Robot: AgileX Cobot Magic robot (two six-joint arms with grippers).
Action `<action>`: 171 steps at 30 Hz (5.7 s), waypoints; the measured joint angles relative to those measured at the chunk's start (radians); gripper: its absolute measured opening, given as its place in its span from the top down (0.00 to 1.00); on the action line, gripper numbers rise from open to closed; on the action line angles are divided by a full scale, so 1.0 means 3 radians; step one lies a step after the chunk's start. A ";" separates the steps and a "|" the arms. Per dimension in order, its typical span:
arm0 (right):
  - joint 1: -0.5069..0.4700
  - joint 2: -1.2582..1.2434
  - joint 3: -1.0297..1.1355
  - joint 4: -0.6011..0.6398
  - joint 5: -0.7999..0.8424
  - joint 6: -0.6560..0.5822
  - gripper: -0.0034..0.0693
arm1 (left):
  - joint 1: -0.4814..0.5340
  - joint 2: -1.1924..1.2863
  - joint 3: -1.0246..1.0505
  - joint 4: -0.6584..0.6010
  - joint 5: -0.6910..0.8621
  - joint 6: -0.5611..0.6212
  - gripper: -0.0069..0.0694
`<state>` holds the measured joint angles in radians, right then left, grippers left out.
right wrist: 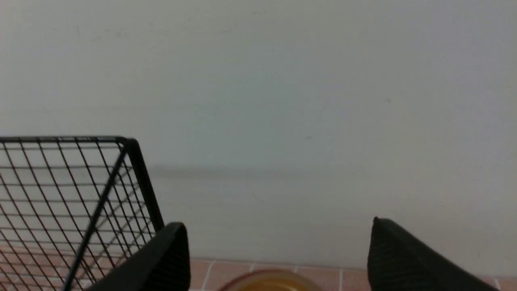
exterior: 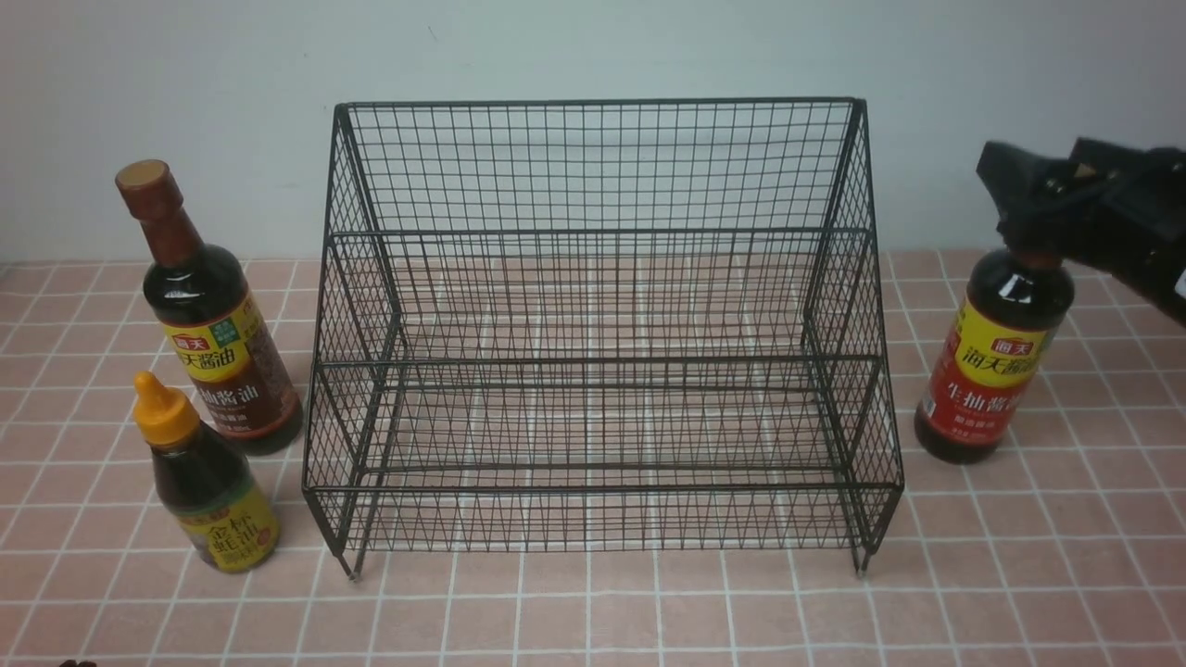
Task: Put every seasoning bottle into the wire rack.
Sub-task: Use the right arm to grab the condiment bottle closest to it, then use the right arm to put the condiment bottle back on the shelf, then use the left arm to grab the condiment bottle closest to it
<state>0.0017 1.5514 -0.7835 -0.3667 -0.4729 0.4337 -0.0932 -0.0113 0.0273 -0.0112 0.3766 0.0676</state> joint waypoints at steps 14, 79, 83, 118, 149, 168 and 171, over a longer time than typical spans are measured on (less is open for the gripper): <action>-0.0019 -0.0341 0.0037 -0.0282 0.0366 -0.0034 0.58 | 0.0000 0.0000 0.0000 0.0000 0.0000 0.0000 0.92; 0.1072 0.0306 -0.0895 -0.1901 0.0042 0.1594 0.58 | 0.0000 0.0000 0.0000 0.0000 0.0000 0.0000 0.92; 0.1072 0.0306 -0.0895 -0.1901 0.0008 0.1583 0.58 | 0.0000 0.0000 0.0000 0.0000 0.0000 0.0000 0.92; 0.1072 -0.1337 -0.0863 -0.1443 0.1512 0.0978 0.81 | 0.0000 0.0000 0.0000 0.0000 0.0000 0.0000 0.92; 0.1072 -0.4278 0.0997 0.1156 0.2851 -0.0541 0.97 | 0.0000 0.0000 0.0000 0.0000 0.0000 0.0000 0.92; -0.0062 -0.4959 0.2356 0.0820 0.2503 -0.0947 0.97 | 0.0000 0.0000 0.0000 0.0000 0.0000 0.0000 0.92; -0.0165 -0.5145 0.2623 0.0834 0.2537 -0.0947 0.97 | 0.0000 0.0000 0.0000 0.0000 0.0000 0.0000 0.92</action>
<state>-0.0478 0.0079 0.0035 -0.1166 0.2881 0.1496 -0.0932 -0.0113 0.0273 -0.0112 0.3766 0.0676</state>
